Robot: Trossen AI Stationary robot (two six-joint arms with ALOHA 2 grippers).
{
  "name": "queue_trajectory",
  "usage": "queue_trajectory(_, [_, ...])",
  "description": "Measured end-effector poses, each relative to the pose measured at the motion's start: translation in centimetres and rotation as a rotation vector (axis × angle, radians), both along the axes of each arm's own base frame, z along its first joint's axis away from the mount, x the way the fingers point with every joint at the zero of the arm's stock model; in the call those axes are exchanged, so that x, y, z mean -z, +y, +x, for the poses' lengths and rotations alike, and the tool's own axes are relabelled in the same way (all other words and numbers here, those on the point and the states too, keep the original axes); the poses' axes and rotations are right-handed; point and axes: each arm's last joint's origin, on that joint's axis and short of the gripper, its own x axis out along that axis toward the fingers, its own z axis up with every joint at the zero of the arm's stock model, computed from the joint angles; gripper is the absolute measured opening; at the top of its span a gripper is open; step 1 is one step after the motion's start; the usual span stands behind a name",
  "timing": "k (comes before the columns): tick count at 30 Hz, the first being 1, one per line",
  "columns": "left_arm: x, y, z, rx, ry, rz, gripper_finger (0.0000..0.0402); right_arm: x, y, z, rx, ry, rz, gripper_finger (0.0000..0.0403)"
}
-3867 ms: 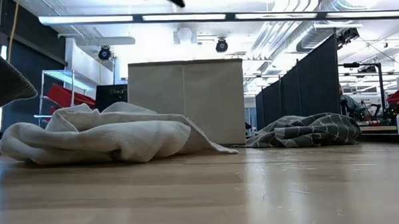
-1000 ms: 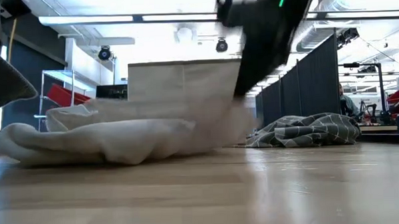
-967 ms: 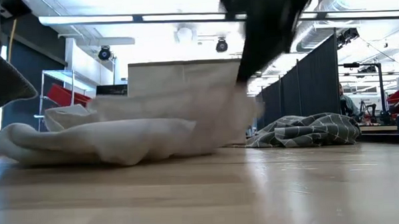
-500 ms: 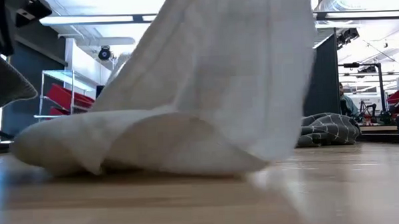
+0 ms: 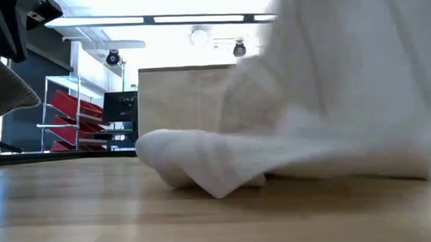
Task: Fold towel
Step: Fold the white towel
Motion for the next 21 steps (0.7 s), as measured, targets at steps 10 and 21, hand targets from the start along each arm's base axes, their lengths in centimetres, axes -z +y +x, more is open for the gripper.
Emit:
queue_trajectory(10, [-0.7, -0.8, 2.4, 0.141, -0.201, 0.01, 0.0061, 5.0, 2.6, 0.1, 0.146, -0.17, 0.006, 0.0])
queue_trajectory(21, [0.5, 0.1, 10.4, 0.328, -0.476, -0.047, 0.0139, 3.6, 5.0, -2.4, 0.119, -0.317, -0.018, 0.0])
